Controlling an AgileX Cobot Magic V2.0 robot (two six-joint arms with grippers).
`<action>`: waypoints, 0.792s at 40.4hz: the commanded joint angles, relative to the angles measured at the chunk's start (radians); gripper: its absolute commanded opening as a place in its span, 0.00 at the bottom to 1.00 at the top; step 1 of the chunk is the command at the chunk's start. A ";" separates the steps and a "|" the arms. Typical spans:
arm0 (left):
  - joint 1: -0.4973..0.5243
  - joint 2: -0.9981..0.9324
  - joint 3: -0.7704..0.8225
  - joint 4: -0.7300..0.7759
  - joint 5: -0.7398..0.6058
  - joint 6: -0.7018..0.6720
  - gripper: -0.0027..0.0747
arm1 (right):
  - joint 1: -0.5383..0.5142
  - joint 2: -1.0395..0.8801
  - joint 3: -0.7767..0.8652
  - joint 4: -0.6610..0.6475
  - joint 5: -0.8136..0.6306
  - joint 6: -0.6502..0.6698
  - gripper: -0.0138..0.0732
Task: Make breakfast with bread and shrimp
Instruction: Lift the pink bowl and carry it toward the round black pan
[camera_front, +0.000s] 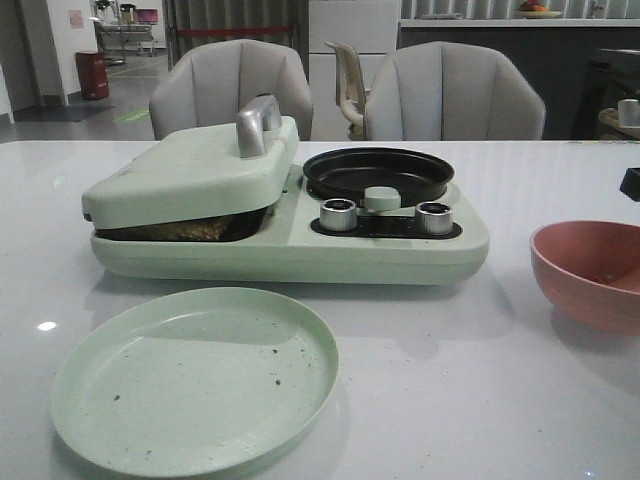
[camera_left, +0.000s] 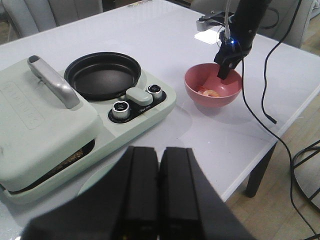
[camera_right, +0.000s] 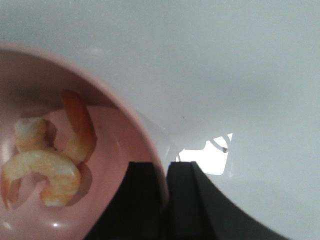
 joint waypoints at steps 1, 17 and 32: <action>-0.006 -0.002 -0.030 -0.026 -0.069 0.000 0.16 | -0.002 -0.045 -0.026 -0.008 -0.013 -0.008 0.20; -0.006 -0.002 -0.030 -0.026 -0.069 0.000 0.16 | 0.143 -0.123 -0.119 -0.094 0.031 -0.008 0.20; -0.006 -0.002 -0.030 -0.026 -0.069 0.000 0.16 | 0.258 -0.128 -0.381 0.028 0.156 -0.008 0.20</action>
